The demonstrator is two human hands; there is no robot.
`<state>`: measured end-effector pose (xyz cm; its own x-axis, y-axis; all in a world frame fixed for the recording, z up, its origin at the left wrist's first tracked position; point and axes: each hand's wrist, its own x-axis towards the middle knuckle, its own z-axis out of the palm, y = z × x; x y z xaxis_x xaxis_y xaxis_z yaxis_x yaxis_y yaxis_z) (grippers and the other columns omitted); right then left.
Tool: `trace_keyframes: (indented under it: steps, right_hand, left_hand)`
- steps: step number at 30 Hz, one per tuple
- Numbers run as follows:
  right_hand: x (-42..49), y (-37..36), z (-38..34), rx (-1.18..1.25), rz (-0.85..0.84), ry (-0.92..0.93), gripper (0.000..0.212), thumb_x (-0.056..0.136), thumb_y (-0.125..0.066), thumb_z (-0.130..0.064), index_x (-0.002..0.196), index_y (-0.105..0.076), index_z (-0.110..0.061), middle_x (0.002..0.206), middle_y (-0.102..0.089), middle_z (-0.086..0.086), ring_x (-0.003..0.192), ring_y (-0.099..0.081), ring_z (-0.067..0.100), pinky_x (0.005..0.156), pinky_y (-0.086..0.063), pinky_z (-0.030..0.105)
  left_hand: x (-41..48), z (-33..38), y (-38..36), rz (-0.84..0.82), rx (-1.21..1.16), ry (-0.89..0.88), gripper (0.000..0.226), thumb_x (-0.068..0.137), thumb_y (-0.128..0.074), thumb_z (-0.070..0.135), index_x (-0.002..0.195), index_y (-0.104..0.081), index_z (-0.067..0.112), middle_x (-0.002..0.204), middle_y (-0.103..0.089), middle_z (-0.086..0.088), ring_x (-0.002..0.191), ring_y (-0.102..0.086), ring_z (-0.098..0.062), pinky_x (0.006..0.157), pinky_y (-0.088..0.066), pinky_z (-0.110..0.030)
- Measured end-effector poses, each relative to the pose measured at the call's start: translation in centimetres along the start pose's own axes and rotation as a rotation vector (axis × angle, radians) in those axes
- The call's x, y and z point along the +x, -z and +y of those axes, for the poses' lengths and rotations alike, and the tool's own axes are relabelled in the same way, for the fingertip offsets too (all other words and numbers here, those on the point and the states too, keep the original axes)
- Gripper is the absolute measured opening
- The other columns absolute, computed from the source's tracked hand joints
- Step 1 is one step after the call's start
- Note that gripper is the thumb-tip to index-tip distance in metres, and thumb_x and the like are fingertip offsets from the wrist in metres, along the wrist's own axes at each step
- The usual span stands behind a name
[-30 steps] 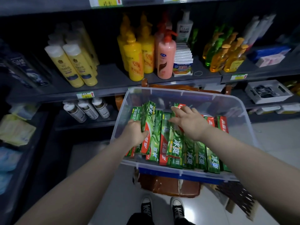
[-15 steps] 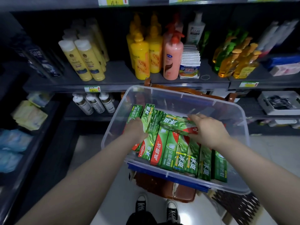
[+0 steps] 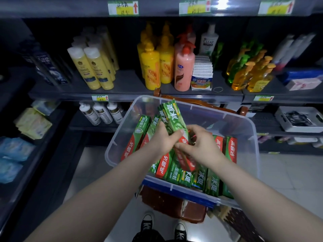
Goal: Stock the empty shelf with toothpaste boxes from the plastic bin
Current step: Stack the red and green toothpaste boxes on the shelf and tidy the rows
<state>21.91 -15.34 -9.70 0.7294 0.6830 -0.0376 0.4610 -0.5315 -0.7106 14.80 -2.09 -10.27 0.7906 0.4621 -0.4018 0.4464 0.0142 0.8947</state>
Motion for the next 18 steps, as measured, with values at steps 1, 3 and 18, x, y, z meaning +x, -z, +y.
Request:
trace_keyframes:
  steps: [1, 3, 18]
  right_hand:
    - [0.1, 0.0, -0.4, 0.017, -0.058, 0.054, 0.055, 0.077, -0.076, -0.035, 0.125, -0.055, -0.016, 0.109, -0.060, -0.001, 0.097, -0.056, 0.013, 0.081, -0.046, 0.027]
    - [0.7, -0.1, -0.7, -0.019, -0.116, 0.145, 0.057, 0.083, -0.069, -0.034, 0.134, -0.050, -0.017, 0.122, -0.057, 0.000, 0.111, -0.055, 0.015, 0.096, -0.045, 0.032]
    - [9.3, -10.2, -3.2, -0.877, -0.468, 0.683, 0.039, 0.087, -0.056, -0.015, 0.126, -0.056, -0.021, 0.120, -0.053, 0.000, 0.113, -0.044, 0.026, 0.099, -0.036, 0.042]
  left_hand:
    - [-0.1, 0.3, 0.8, 0.080, 0.005, -0.027, 0.044, 0.076, -0.069, 0.042, 0.109, -0.044, 0.028, 0.111, -0.065, -0.003, 0.098, -0.065, -0.023, 0.089, -0.053, -0.049]
    - [-0.8, 1.3, 3.0, 0.239, 0.131, -0.113, 0.038, 0.084, -0.064, 0.028, 0.113, -0.040, 0.030, 0.109, -0.065, 0.001, 0.096, -0.065, -0.020, 0.088, -0.052, -0.047]
    - [-8.7, -0.2, 14.5, 0.652, 0.619, -0.174, 0.057, 0.098, -0.045, 0.036, 0.150, -0.023, 0.024, 0.139, -0.047, -0.009, 0.128, -0.041, -0.023, 0.086, -0.029, -0.022]
